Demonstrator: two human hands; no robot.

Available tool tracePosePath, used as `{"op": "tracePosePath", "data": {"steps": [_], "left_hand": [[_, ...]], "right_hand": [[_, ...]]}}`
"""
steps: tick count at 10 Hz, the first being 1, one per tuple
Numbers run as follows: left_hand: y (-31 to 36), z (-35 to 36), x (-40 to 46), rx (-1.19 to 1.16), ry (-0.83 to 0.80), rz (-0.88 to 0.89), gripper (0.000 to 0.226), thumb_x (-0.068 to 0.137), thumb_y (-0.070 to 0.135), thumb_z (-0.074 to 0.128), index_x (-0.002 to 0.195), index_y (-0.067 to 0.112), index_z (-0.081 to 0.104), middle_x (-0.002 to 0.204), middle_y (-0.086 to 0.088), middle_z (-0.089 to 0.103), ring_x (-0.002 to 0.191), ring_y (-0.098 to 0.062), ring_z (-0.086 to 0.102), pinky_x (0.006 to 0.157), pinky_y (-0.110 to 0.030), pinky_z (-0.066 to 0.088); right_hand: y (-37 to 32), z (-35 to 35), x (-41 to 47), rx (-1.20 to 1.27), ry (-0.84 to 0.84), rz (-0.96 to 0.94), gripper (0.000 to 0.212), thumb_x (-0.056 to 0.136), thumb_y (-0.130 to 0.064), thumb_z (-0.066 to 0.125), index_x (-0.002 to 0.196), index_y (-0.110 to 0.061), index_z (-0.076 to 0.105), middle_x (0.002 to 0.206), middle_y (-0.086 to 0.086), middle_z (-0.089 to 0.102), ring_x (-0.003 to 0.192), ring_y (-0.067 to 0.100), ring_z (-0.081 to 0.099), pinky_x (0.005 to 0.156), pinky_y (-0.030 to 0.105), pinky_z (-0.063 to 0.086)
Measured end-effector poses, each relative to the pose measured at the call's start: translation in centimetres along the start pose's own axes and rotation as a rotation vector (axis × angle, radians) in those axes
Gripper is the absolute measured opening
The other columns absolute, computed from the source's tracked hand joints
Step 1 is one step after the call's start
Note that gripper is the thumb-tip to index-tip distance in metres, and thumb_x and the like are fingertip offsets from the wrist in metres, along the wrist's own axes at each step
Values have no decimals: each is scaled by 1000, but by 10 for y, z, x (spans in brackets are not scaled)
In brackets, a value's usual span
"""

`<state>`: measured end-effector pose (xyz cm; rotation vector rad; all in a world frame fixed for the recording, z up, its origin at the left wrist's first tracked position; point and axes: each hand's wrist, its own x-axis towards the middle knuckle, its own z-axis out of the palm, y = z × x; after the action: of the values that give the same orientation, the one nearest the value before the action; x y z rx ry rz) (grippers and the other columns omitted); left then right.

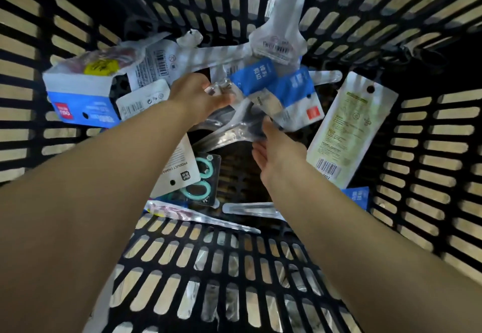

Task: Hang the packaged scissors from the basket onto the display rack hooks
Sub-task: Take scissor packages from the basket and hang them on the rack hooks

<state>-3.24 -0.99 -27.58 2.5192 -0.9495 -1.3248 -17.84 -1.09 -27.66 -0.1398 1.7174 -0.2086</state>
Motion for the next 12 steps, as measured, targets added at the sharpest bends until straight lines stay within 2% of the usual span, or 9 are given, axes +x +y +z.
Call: {"op": "tracePosePath", "data": {"steps": [1, 4, 5, 6, 7, 8, 9, 10, 12], "left_hand": [[6, -2, -2, 152, -25, 63, 37, 89, 45, 58, 92, 9, 50, 89, -5, 46, 87, -19, 41, 67, -27, 27], [-7, -10, -3, 140, -128, 11, 43, 84, 41, 66, 107, 5, 57, 102, -8, 54, 89, -22, 47, 72, -27, 34], [-12, -4, -6, -43, -139, -45, 40, 85, 39, 66, 109, 9, 56, 95, -2, 53, 82, -16, 49, 65, -25, 38], [-16, 4, -13, -277, -183, -131, 39, 85, 34, 67, 115, 12, 56, 107, -1, 58, 95, -16, 55, 77, -26, 43], [-18, 11, -18, -465, -189, -180, 22, 87, 31, 66, 103, 17, 60, 102, -1, 66, 91, -14, 62, 70, -22, 46], [-18, 9, -18, -560, -177, -214, 9, 91, 33, 59, 86, 25, 60, 91, 4, 66, 88, -11, 62, 76, -24, 48], [-23, 6, -16, -627, -183, -247, 20, 93, 35, 55, 105, 21, 62, 103, 1, 68, 98, -15, 62, 93, -37, 49], [-26, 7, -19, -779, -171, -223, 23, 95, 29, 53, 112, 16, 61, 99, 5, 68, 89, -8, 64, 83, -26, 51], [-14, -5, -31, -932, -105, -173, 31, 97, 28, 51, 124, 14, 56, 116, 0, 66, 103, -10, 63, 87, -22, 50]], "right_hand": [[2, 13, 10, -85, -29, -12, 69, 82, -50, 65, 131, -4, 46, 130, 14, 54, 117, 28, 55, 89, 36, 46], [3, 29, 10, -88, 56, -29, 74, 77, -55, 67, 133, -14, 41, 127, 4, 52, 107, 23, 54, 88, 38, 47], [2, 26, 12, -86, 91, -65, 71, 76, -47, 72, 128, -9, 42, 113, 7, 54, 100, 26, 56, 80, 36, 46], [-8, 31, 6, -62, 109, -63, 73, 72, -45, 77, 126, -7, 44, 117, 6, 59, 103, 23, 59, 74, 27, 44], [-14, 36, 2, -70, 73, -111, 62, 71, -39, 79, 118, -8, 53, 112, 3, 64, 91, 16, 61, 65, 17, 47], [-20, 30, 3, -56, 30, -182, 55, 72, -28, 81, 116, -7, 55, 110, 6, 64, 94, 18, 62, 85, 28, 52], [-22, 19, 7, -152, -97, -228, 43, 79, -27, 76, 114, -12, 58, 114, 4, 65, 102, 19, 62, 95, 36, 49], [-22, 9, 9, -220, -220, -265, 32, 85, -23, 69, 115, -18, 57, 117, 1, 64, 109, 20, 60, 97, 38, 48], [-35, -6, -19, -257, -346, -321, 23, 90, -27, 62, 112, -22, 59, 114, -1, 68, 106, 16, 64, 94, 35, 50]]}}
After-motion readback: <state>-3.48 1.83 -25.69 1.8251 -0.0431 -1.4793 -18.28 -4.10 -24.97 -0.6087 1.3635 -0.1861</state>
